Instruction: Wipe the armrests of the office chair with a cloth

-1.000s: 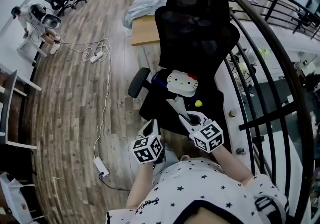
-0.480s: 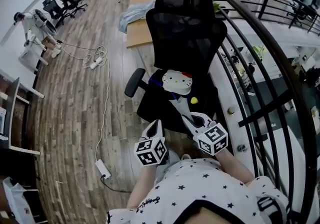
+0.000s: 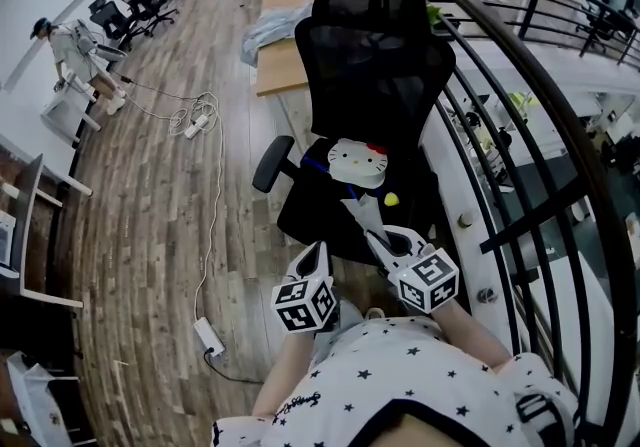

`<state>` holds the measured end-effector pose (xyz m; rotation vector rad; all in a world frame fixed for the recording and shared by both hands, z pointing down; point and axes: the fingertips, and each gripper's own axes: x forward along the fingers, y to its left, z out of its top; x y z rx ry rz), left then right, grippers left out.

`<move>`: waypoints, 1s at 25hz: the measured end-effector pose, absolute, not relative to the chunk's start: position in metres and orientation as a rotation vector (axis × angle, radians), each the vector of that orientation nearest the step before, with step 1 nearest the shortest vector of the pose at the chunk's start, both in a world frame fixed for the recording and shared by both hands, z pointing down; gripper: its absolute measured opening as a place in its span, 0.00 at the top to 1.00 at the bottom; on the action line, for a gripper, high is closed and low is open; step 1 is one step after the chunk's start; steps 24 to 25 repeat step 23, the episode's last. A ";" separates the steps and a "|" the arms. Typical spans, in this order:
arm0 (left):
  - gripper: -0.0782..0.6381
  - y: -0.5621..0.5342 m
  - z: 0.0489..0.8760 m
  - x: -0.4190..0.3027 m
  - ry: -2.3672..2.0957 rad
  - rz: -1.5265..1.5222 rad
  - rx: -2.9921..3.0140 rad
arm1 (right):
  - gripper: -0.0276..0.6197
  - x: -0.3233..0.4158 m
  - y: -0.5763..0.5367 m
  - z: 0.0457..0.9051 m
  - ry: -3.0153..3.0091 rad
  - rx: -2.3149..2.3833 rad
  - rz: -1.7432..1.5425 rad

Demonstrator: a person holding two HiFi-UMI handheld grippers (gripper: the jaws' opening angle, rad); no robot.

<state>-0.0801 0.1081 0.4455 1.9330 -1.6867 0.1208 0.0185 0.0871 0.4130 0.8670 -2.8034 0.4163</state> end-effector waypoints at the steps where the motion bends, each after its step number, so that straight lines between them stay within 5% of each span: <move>1: 0.89 0.108 0.445 -0.081 -1.687 0.119 1.933 | 0.92 0.018 0.086 0.412 -2.803 0.875 0.415; 25: 0.89 0.106 0.443 -0.089 -1.699 0.108 1.920 | 0.92 0.009 0.084 0.412 -2.808 0.852 0.379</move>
